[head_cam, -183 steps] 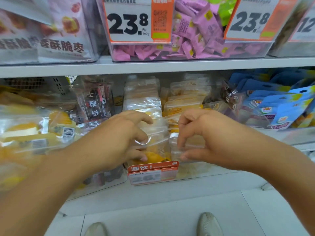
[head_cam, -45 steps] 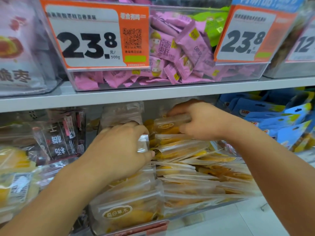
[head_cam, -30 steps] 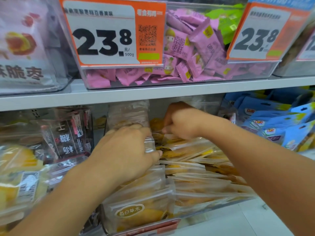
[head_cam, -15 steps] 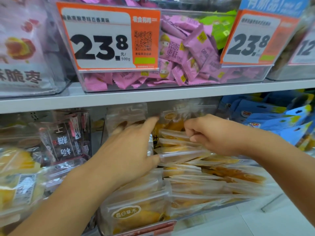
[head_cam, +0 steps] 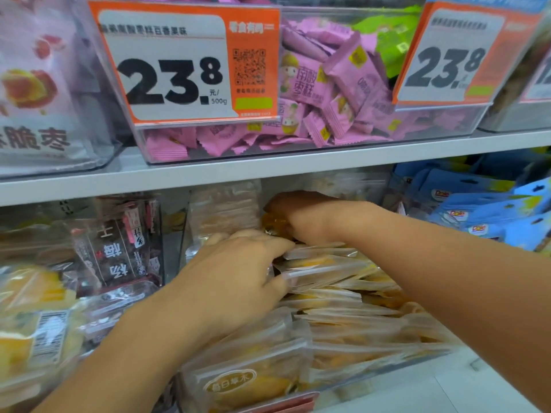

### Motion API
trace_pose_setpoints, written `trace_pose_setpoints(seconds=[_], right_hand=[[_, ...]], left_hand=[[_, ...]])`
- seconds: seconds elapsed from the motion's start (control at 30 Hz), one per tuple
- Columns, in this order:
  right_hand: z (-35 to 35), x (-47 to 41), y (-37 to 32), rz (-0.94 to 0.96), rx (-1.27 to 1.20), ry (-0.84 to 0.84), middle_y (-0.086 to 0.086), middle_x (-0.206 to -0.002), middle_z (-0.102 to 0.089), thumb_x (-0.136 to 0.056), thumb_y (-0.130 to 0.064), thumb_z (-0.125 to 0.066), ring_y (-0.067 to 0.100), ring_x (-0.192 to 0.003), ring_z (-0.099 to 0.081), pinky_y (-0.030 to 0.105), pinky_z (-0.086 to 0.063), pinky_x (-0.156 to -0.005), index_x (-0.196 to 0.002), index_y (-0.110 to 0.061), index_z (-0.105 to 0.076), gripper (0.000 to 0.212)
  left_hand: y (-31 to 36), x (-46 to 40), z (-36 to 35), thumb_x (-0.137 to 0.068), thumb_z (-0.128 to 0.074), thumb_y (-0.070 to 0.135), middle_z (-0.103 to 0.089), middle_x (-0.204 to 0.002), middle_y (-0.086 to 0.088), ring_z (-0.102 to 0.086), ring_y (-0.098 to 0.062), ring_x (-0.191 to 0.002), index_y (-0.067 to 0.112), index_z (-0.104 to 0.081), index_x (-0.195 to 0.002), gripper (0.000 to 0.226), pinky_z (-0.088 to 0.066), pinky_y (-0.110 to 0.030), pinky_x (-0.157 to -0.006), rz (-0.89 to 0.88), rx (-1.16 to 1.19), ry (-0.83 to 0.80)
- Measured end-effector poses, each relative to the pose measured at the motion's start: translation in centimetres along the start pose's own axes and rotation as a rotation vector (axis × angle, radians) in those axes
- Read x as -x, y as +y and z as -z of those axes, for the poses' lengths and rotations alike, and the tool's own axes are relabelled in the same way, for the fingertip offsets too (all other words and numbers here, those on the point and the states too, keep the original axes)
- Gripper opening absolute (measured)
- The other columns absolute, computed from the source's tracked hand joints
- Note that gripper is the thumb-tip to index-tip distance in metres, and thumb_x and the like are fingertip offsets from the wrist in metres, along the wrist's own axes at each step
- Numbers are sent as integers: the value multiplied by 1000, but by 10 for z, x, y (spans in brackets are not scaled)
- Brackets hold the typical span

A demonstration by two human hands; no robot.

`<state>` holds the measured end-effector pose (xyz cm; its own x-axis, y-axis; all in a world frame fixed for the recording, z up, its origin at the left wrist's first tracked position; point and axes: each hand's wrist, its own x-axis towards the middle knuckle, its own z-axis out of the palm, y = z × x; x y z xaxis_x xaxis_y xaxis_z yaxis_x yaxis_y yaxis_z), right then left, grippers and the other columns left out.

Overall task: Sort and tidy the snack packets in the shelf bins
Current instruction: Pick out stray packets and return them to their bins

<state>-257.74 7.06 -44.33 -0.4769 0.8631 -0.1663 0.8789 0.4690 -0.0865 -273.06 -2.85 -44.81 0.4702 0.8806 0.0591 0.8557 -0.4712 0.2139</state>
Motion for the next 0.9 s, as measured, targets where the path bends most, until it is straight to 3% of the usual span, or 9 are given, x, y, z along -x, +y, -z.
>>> trace_pose_setpoints(seconds=[0.13, 0.2, 0.33, 0.5, 0.6, 0.7, 0.77, 0.83, 0.9], right_hand=[[-3, -17, -3, -108, 39, 63, 6, -123, -62, -91, -40, -67, 26, -100, -61, 34, -50, -80, -127, -19, -60, 42], [-3, -21, -8, -123, 105, 41, 7, -115, -65, -94, -31, -63, 28, -91, -60, 32, -43, -71, -113, -15, -66, 25], [5, -18, -8, -153, 10, 80, 13, -116, -65, -93, -16, -57, 31, -94, -61, 33, -41, -73, -111, -10, -67, 21], [9, -6, -6, -120, 119, 132, 8, -101, -60, -89, -11, -58, 28, -82, -51, 31, -40, -72, -91, -19, -60, 9], [11, 0, -4, -102, 159, 184, 4, -87, -46, -88, -12, -58, 26, -79, -46, 30, -38, -71, -82, -23, -50, 15], [17, 11, 3, -95, 165, 217, 1, -81, -43, -89, -12, -56, 25, -77, -43, 30, -38, -72, -74, -18, -43, 21], [17, 19, 9, -75, 177, 235, -1, -73, -41, -87, -8, -57, 26, -75, -44, 29, -38, -70, -63, -18, -36, 33], [17, 28, 13, -52, 190, 253, 1, -75, -50, -85, -7, -58, 29, -76, -51, 31, -44, -70, -66, -17, -48, 23], [15, 36, 18, -37, 208, 286, 6, -93, -64, -86, -11, -57, 31, -84, -60, 36, -53, -76, -88, -15, -68, 11]], left_hand=[[0, 1, 2, -93, -45, 64, -51, -138, 24, -43, -4, -130, 46, -41, -143, 53, -36, -36, -110, 33, 24, 3], [0, 2, 2, -90, -42, 71, -45, -141, 25, -42, -6, -132, 46, -38, -143, 60, -36, -36, -110, 38, 23, 5], [-3, 4, 2, -81, -35, 83, -24, -159, 9, -28, -21, -141, 46, -18, -150, 80, -30, -39, -114, 194, -113, 13], [0, 3, 3, -80, -29, 85, -13, -165, 10, -17, -20, -148, 39, -15, -155, 89, -24, -40, -116, 255, -171, -39], [-2, 2, 3, -80, -30, 86, -14, -166, 9, -17, -20, -148, 35, -15, -156, 92, -24, -41, -116, 275, -179, -60], [-2, 0, 2, -80, -30, 85, -24, -162, 9, -22, -20, -145, 32, -20, -155, 92, -26, -41, -113, 280, -183, -64], [0, 0, 5, -81, -32, 84, -20, -164, 8, -20, -21, -146, 31, -20, -155, 92, -26, -41, -113, 282, -175, -78], [2, 1, 7, -82, -33, 83, -13, -166, 7, -17, -22, -148, 32, -20, -155, 91, -24, -41, -115, 291, -164, -94], [2, 2, 7, -82, -33, 84, -17, -166, 7, -20, -23, -147, 32, -23, -154, 89, -25, -41, -115, 288, -158, -85]])
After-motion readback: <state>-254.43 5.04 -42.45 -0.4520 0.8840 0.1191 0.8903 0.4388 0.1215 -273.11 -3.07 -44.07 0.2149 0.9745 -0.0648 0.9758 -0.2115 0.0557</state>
